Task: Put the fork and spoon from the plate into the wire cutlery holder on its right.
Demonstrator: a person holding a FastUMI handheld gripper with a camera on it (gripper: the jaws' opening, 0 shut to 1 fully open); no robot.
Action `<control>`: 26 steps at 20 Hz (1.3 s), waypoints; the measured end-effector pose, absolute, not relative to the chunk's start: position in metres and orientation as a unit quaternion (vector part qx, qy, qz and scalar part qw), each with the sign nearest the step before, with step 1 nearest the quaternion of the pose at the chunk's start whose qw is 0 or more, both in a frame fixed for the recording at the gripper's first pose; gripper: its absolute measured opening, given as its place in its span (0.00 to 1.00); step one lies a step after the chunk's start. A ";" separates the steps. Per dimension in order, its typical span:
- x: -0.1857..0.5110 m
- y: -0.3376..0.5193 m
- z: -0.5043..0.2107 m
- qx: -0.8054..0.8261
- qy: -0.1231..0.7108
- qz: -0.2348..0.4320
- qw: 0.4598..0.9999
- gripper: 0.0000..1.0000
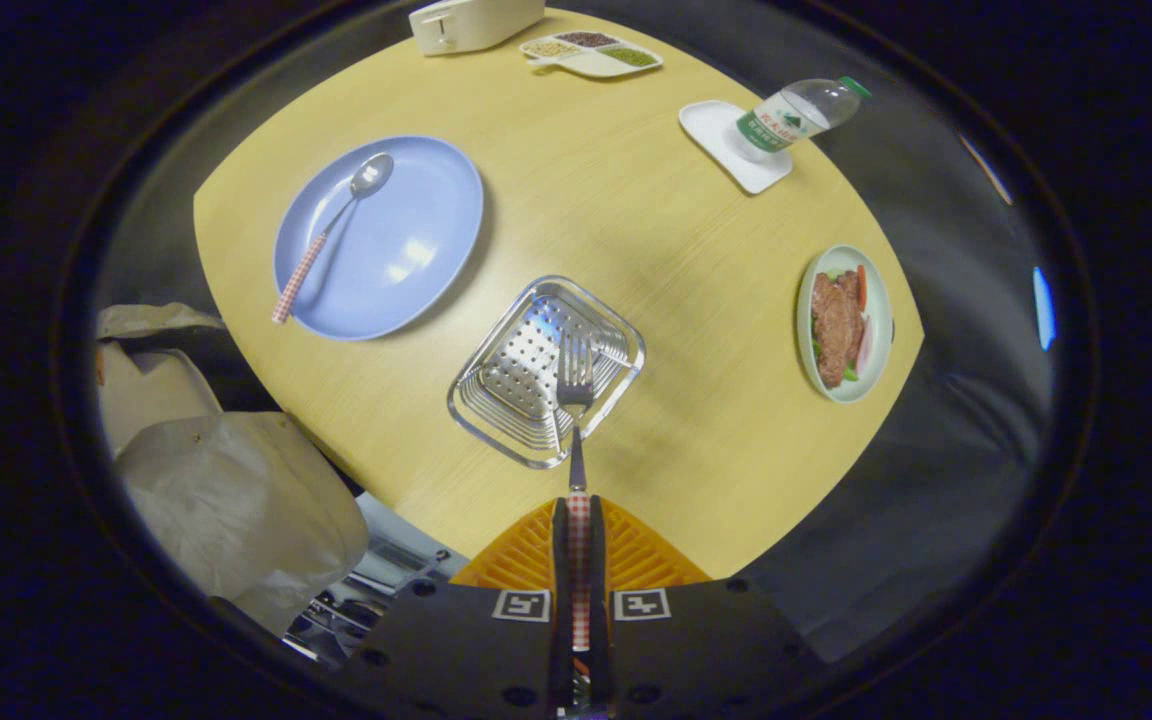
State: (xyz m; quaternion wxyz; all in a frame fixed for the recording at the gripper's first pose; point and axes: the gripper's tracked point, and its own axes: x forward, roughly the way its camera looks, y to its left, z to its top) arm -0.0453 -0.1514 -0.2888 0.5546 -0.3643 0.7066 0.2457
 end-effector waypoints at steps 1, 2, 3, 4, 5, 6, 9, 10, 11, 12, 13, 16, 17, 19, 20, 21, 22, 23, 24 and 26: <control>-0.046 -0.151 -0.291 -0.368 0.712 0.248 0.545 0.09; -0.045 -0.151 -0.294 -0.372 0.715 0.251 0.537 0.09; -0.045 -0.151 -0.296 -0.377 0.717 0.252 0.529 0.09; -0.045 -0.149 -0.298 -0.379 0.720 0.253 0.524 0.09; -0.044 -0.147 -0.299 -0.382 0.720 0.255 0.521 0.09; -0.043 -0.143 -0.300 -0.387 0.719 0.258 0.517 0.09; -0.043 -0.132 -0.306 -0.394 0.719 0.266 0.507 0.09; -0.042 -0.131 -0.309 -0.396 0.719 0.266 0.506 0.09; -0.041 -0.129 -0.312 -0.398 0.719 0.266 0.504 0.09; -0.041 -0.128 -0.314 -0.398 0.721 0.265 0.502 0.09; -0.041 -0.127 -0.316 -0.397 0.722 0.264 0.502 0.09; -0.039 -0.125 -0.322 -0.390 0.724 0.260 0.507 0.09; -0.039 -0.124 -0.321 -0.389 0.725 0.259 0.507 0.10; -0.039 -0.124 -0.321 -0.387 0.725 0.258 0.508 0.10; -0.037 -0.123 -0.320 -0.385 0.724 0.258 0.511 0.10; -0.037 -0.124 -0.322 -0.381 0.725 0.255 0.514 0.12; -0.035 -0.125 -0.321 -0.379 0.724 0.249 0.520 0.13; -0.036 -0.126 -0.322 -0.373 0.724 0.247 0.524 0.15; -0.034 -0.125 -0.321 -0.369 0.723 0.246 0.530 0.19; -0.031 -0.124 -0.319 -0.363 0.714 0.247 0.545 0.28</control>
